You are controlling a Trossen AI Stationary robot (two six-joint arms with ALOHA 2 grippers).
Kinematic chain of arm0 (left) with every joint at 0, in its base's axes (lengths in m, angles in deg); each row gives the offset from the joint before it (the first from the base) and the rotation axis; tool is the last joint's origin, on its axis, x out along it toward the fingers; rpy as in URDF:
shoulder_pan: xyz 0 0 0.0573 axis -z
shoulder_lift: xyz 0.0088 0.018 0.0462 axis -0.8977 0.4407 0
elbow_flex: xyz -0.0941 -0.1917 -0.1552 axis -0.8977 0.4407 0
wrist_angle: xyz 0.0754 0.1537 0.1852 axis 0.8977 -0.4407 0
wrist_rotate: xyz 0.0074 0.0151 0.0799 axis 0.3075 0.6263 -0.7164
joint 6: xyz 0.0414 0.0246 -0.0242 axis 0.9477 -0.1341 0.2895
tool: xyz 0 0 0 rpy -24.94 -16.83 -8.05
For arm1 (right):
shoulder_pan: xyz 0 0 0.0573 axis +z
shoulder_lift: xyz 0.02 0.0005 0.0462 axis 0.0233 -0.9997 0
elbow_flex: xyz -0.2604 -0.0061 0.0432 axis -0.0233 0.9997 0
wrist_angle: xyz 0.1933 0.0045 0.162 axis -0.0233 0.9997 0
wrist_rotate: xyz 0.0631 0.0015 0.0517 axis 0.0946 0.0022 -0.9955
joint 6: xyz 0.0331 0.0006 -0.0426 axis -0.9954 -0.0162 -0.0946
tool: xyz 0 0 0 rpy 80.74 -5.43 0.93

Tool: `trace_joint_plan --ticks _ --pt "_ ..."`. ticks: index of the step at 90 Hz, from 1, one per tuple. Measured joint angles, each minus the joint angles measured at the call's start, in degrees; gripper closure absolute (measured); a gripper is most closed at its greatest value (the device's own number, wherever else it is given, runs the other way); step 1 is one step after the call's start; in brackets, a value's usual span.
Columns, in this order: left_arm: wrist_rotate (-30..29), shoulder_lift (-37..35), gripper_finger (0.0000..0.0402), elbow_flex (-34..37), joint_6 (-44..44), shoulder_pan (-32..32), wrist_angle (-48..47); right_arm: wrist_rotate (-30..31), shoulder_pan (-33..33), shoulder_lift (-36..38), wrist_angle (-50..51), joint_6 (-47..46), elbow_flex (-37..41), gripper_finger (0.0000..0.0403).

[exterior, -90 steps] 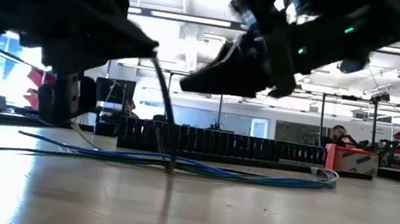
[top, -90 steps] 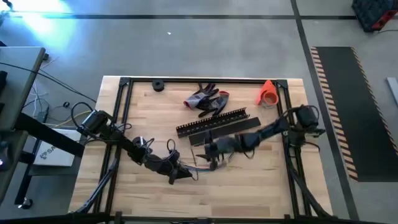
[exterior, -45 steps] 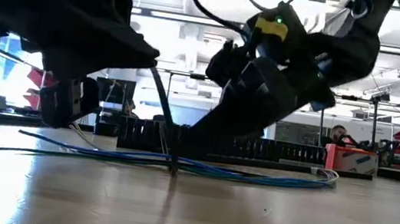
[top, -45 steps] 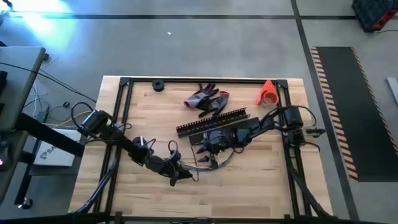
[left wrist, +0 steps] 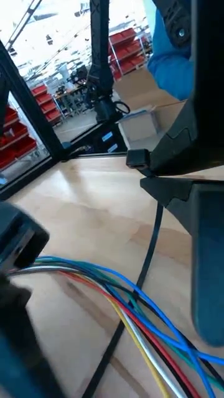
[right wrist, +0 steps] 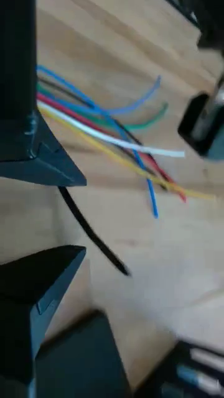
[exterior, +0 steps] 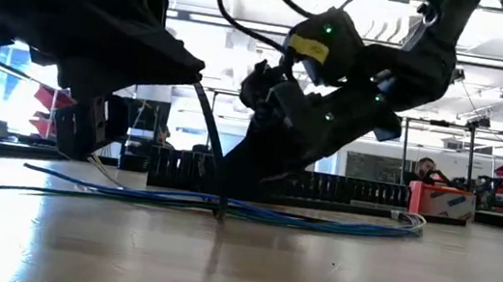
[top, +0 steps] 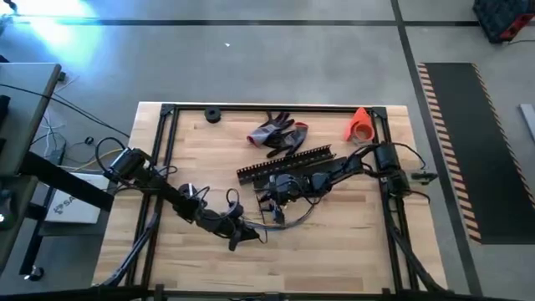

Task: Ziptie cables
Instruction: Wrap the cables using a black zip tie

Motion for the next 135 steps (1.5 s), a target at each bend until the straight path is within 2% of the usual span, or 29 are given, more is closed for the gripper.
trace_joint_plan --ticks 11,27,32,56,86,99,107,119,135 --pt "-0.53 0.0 0.0402 0.0 0.0 0.02 0.12 -0.11 -0.21 0.0 -0.42 0.94 0.0 0.0301" --pt "-2.09 0.0 0.0402 -0.62 -1.04 0.02 0.79 -0.49 0.94 0.0 -0.94 8.43 0.0 0.0384" --pt "-2.54 0.0 0.0402 -1.28 -1.3 0.01 0.93 -0.05 1.6 0.15 -1.05 10.31 0.0 0.0396" --pt "-0.71 0.0 0.0402 -6.59 1.71 -2.04 0.87 12.35 6.28 5.8 3.36 17.78 1.28 0.0403" --pt "2.23 0.87 0.0402 -12.48 6.49 -4.65 -5.09 21.2 9.67 20.36 0.45 15.9 18.21 0.0403" --pt "4.02 2.96 0.0402 -14.12 6.22 -5.59 -6.09 22.79 11.66 19.94 -8.31 15.92 23.16 0.0403" --pt "4.14 3.91 0.0402 -14.77 5.73 -5.72 -6.07 26.67 13.47 18.37 -11.82 15.18 24.72 0.0403" --pt "3.83 4.35 0.0402 -15.0 4.89 -5.7 -6.69 29.9 15.24 16.38 -13.91 17.26 23.38 0.0403" --pt "2.26 4.35 0.0402 -15.03 3.72 -4.95 -8.85 28.73 14.54 12.91 -14.29 21.07 20.0 0.0403"
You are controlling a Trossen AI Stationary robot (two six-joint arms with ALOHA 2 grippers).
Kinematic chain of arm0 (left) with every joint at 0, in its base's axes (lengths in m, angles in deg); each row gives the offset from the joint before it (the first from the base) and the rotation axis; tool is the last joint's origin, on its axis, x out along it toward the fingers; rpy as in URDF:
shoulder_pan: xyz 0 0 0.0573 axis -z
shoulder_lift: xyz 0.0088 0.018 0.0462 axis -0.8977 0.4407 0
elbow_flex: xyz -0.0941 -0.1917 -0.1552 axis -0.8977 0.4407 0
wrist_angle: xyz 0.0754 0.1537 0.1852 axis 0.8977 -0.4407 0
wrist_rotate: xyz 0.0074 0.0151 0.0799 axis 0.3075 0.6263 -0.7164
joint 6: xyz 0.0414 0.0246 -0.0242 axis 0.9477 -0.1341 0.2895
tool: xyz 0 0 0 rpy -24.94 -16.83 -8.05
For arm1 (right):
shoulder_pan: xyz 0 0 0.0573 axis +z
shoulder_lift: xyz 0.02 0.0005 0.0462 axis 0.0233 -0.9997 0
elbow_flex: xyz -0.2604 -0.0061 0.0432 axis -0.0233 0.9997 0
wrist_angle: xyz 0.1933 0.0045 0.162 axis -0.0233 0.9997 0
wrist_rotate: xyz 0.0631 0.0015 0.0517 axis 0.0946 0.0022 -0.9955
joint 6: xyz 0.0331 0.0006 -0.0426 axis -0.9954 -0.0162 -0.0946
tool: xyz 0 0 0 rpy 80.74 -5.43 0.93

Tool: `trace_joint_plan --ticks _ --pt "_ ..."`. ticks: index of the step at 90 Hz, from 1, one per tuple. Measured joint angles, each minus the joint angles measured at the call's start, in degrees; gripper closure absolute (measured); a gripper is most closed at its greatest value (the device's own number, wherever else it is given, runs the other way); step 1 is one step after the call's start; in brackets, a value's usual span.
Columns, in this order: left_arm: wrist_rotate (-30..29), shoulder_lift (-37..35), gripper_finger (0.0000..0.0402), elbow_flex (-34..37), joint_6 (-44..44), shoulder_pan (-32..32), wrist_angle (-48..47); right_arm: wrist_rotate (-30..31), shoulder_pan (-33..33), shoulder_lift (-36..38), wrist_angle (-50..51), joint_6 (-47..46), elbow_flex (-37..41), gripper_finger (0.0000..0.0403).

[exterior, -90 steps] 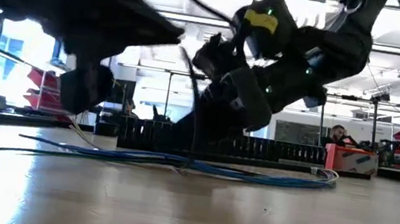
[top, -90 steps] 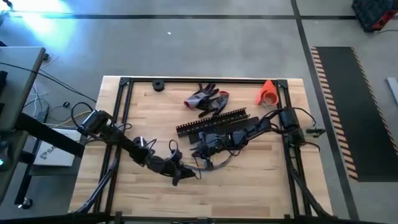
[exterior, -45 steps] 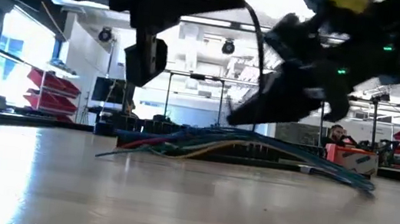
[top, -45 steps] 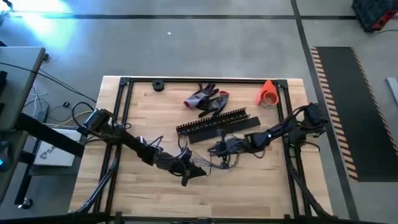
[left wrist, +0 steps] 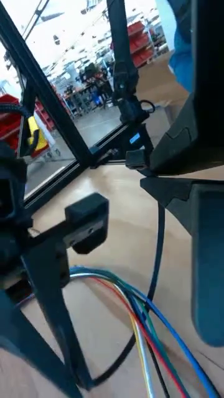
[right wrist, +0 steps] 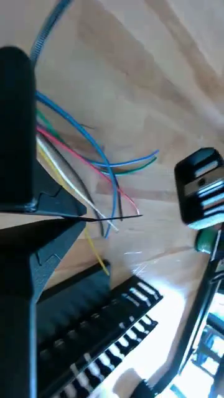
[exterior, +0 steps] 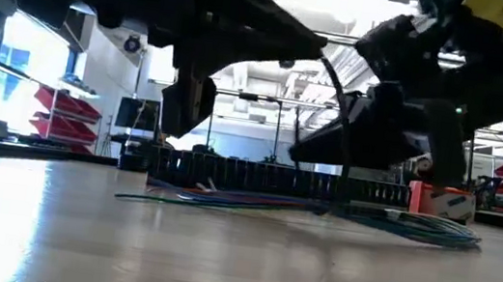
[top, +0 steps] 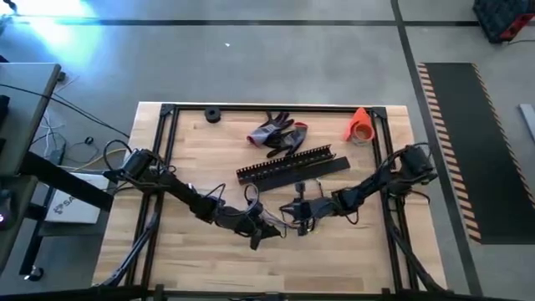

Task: Ziptie cables
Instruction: Wrap the cables using a black zip tie

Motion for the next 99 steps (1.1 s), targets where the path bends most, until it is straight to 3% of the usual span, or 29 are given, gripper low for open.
trace_joint_plan --ticks 21,30,53,63,72,87,99 --pt "-2.43 0.0 0.0402 -0.01 -1.88 3.1 -2.15 -0.65 -0.02 -1.44 -0.04 -0.97 -0.16 0.0402" --pt "-3.59 0.0 0.0402 0.01 -1.93 3.63 -2.93 -0.34 -0.09 -0.35 1.81 0.49 -0.63 0.0383" --pt "-4.63 0.0 0.0402 -0.01 -2.94 4.55 -4.38 0.02 0.29 14.31 20.13 1.78 -1.21 0.0235" --pt "-4.74 0.0 0.0402 0.01 -3.05 4.83 -5.16 -9.29 0.75 21.58 34.24 -1.02 -1.27 0.0168" --pt "-4.83 -0.02 0.0402 0.01 -3.09 4.95 -5.15 -17.26 1.14 22.64 43.88 -5.93 -1.25 0.0133" --pt "-5.22 -0.02 0.0402 0.01 -2.4 4.95 -5.71 -17.05 3.97 16.06 43.37 -6.08 -1.14 0.0135" --pt "-5.29 -0.02 0.0402 0.01 -1.84 4.95 -5.61 -16.98 5.44 10.03 37.29 -6.52 -1.33 0.0178"
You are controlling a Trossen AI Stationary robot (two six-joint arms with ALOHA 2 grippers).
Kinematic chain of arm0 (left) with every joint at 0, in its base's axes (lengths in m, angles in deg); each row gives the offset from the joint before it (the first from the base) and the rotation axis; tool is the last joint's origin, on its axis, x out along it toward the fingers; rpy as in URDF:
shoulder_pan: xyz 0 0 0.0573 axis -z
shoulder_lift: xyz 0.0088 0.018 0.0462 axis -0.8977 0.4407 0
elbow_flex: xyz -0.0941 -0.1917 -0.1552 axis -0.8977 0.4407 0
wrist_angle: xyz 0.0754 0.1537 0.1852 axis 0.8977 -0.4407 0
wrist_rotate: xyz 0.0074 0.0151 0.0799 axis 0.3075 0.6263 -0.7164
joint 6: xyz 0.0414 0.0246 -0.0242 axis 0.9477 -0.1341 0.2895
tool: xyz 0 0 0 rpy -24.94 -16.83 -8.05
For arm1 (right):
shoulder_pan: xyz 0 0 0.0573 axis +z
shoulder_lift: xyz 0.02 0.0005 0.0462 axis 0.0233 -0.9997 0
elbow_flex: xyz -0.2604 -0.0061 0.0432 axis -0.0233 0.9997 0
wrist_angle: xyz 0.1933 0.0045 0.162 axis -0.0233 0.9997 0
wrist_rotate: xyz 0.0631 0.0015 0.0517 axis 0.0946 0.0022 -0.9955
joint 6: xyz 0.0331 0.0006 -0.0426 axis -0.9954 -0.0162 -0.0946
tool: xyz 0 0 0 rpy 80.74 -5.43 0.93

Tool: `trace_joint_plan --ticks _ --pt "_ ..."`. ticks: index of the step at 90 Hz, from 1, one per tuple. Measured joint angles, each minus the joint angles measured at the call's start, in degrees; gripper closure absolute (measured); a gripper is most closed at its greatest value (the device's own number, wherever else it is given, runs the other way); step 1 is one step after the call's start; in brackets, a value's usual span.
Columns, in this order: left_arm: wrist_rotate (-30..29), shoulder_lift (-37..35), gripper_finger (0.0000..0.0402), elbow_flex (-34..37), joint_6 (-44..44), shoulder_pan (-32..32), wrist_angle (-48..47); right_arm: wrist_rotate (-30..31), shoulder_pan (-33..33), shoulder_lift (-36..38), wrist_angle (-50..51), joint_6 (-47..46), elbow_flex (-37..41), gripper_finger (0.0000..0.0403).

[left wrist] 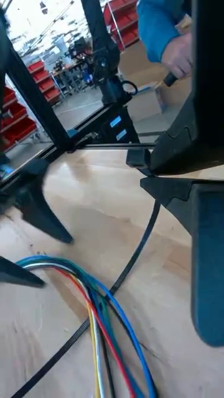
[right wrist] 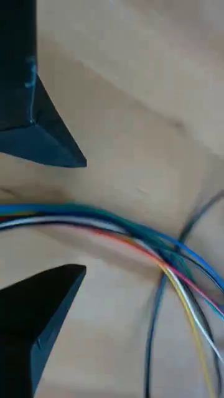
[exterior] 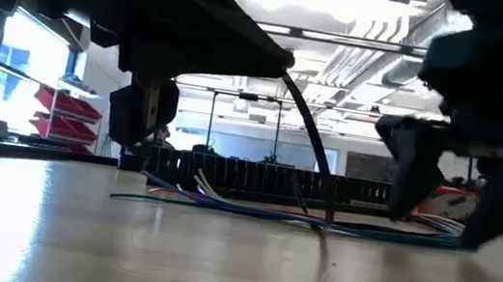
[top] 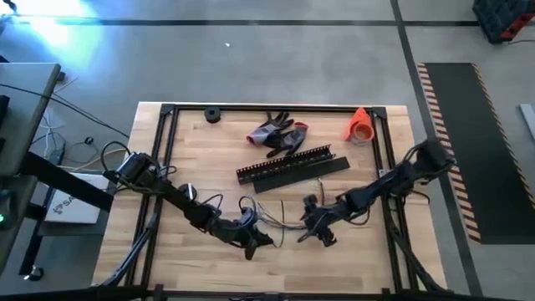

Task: Ziptie cables
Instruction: Wrap the cables using a black zip tie

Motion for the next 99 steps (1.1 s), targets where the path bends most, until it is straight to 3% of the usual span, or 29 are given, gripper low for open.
trace_joint_plan --ticks 8,19,23,42,56,65,82,99 --pt "-0.07 0.0 0.0402 0.0 0.02 0.0 0.01 0.63 0.31 -2.07 -1.53 -3.38 -0.06 0.024" --pt "-0.05 0.0 0.0402 -1.07 0.02 0.0 -1.64 3.29 0.28 -2.46 -4.27 -6.68 -0.02 0.0362" --pt "-0.06 -0.02 0.0402 -1.79 0.04 -0.02 -3.21 4.3 0.27 -2.6 -5.27 -6.38 -0.23 0.0385" --pt "-0.04 -0.04 0.0402 -5.19 0.56 -0.02 -9.32 7.61 -0.54 -3.38 -5.34 -3.82 -8.45 0.04" --pt "-0.12 -0.07 0.0402 -6.05 0.95 -0.02 -9.32 4.01 -2.07 -5.37 -3.12 -5.73 -14.78 0.0401" --pt "-1.18 -0.07 0.0402 -6.01 0.94 0.0 -10.03 3.11 -2.21 -6.53 2.83 -8.39 -17.81 0.0402" --pt "-4.53 -0.07 0.0402 -5.96 -0.48 0.02 -12.8 9.02 -0.7 -6.58 19.1 -12.05 -25.82 0.0402" --pt "-5.79 -0.07 0.0402 -5.99 -0.2 0.44 -12.63 4.54 -0.32 -6.45 27.46 -17.88 -30.79 0.0402"
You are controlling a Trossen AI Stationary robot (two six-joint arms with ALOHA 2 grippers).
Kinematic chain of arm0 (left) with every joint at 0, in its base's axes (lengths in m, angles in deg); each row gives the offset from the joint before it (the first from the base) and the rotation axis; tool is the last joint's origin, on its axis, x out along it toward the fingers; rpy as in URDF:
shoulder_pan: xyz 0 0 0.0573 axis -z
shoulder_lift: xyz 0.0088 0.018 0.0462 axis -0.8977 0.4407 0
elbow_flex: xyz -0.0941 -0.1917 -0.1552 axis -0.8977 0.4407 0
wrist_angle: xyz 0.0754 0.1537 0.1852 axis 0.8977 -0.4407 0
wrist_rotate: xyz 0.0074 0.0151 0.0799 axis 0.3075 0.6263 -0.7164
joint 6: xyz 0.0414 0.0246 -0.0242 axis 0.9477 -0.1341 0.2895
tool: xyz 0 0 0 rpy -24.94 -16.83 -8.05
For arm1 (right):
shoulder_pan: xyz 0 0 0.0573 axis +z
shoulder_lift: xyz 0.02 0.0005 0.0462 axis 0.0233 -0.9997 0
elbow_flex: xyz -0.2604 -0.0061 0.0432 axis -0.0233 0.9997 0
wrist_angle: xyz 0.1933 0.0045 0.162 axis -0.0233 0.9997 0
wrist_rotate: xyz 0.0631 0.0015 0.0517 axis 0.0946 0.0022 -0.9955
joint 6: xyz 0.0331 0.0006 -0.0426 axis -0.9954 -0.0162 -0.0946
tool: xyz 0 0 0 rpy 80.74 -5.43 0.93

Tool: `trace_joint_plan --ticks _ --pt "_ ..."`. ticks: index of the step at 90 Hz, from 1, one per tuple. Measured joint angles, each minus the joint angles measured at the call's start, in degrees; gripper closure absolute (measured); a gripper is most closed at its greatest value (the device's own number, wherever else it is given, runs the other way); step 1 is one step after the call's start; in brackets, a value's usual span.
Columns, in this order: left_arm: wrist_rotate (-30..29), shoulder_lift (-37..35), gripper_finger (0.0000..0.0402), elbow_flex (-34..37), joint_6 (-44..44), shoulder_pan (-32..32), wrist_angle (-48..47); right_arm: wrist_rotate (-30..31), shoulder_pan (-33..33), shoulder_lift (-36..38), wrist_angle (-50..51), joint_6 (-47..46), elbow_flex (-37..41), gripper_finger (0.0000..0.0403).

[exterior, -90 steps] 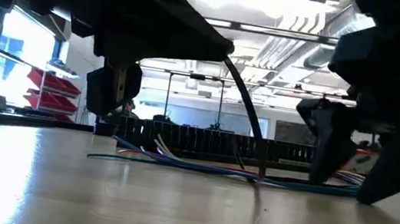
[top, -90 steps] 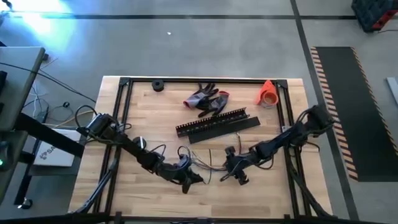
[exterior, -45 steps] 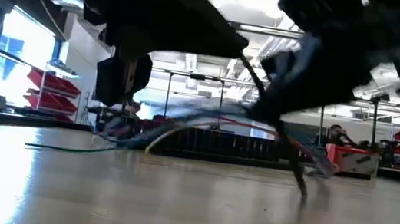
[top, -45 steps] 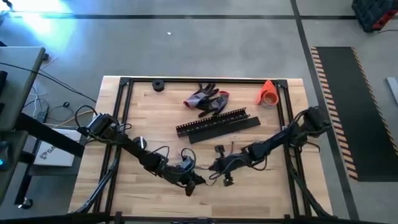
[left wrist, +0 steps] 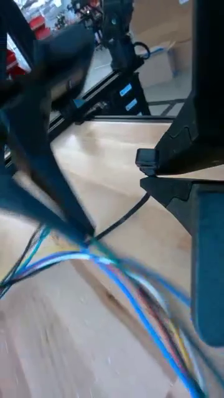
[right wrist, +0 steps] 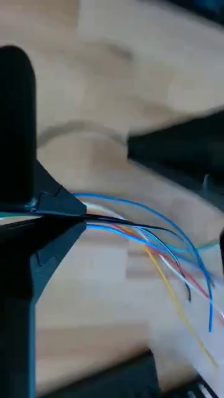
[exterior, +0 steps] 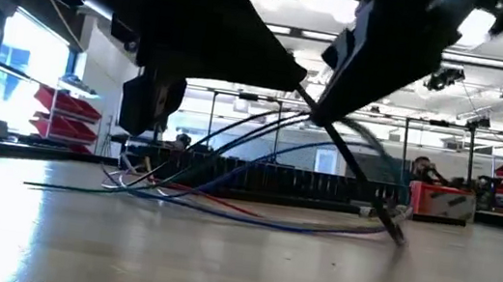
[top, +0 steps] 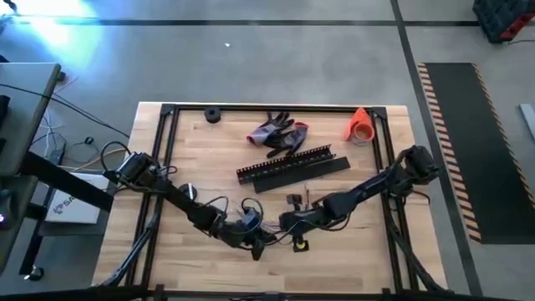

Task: Ziptie cables
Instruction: Wrap the cables using a black zip tie

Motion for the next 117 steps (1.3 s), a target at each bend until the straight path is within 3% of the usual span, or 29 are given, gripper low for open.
trace_joint_plan --ticks 14,32,40,52,63,80,105,117 --pt "-1.24 0.0 0.0402 0.0 0.68 0.78 -0.18 -7.8 0.02 -0.3 0.14 -1.16 0.0 0.0375" --pt "-2.57 0.0 0.0402 0.0 0.77 1.31 -1.17 -12.47 -0.7 2.66 3.4 5.48 -0.03 0.0258" --pt "-3.52 0.0 0.0402 0.0 0.79 1.61 -1.73 -11.22 -0.79 6.31 10.95 7.51 -0.11 0.0205" --pt "-4.21 0.0 0.0402 0.0 0.8 1.9 -1.7 -2.78 -0.76 11.13 25.49 11.03 0.8 0.0163" --pt "-4.25 0.0 0.0402 0.0 1.75 2.0 -1.57 -2.93 -3.19 14.34 28.0 19.46 8.37 0.0165" --pt "-4.26 0.0 0.0402 0.0 1.72 2.0 -2.05 -3.53 -6.47 15.43 14.29 33.03 19.28 0.0201" --pt "-4.27 0.0 0.0402 0.0 0.47 1.72 -2.09 -5.34 -7.89 12.97 7.03 44.06 20.96 0.025" --pt "-4.36 0.0 0.0402 0.0 -0.02 1.74 -2.01 -6.3 -8.28 9.03 6.81 43.88 20.87 0.0277"
